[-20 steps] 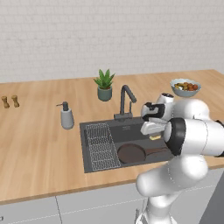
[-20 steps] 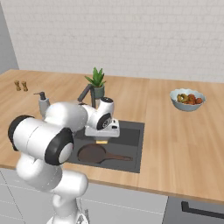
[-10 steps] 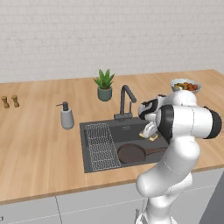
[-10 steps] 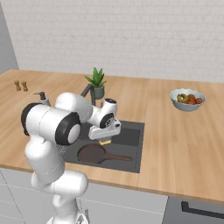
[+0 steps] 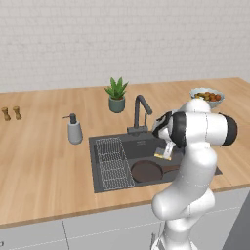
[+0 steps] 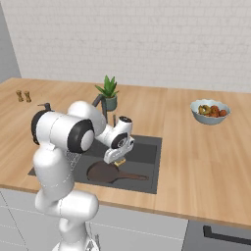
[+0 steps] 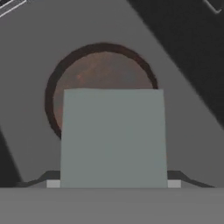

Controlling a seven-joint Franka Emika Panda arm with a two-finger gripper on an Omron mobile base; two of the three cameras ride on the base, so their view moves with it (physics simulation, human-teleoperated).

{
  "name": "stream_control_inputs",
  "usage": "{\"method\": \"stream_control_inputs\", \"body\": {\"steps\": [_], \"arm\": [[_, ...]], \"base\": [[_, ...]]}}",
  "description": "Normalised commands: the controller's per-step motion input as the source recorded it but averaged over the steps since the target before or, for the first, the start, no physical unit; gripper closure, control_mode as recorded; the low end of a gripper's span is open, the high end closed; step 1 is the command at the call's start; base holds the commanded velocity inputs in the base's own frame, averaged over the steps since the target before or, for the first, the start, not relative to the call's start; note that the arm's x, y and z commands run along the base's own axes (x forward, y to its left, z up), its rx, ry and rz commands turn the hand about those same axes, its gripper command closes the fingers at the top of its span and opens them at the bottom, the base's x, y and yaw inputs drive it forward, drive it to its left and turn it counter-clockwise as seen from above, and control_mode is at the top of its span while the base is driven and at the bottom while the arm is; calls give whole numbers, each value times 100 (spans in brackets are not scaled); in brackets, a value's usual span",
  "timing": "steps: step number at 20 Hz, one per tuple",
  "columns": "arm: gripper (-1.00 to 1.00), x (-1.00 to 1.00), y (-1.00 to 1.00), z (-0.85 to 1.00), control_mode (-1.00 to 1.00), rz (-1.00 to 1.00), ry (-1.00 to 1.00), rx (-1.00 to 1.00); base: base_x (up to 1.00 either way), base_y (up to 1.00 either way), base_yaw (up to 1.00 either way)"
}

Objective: Pick the pan and sponge and place them into the sink. Then turn on the water.

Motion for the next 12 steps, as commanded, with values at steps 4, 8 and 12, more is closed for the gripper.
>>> {"method": "stream_control_inputs", "body": {"steps": [4, 8, 12], "arm": [[100, 21, 3, -32, -100, 23, 0, 0], [100, 30, 9, -27, -100, 21, 0, 0], [100, 31, 9, -29, -100, 19, 0, 0]], "base": [[0, 0, 0], [0, 0, 0], [0, 0, 0]]}}
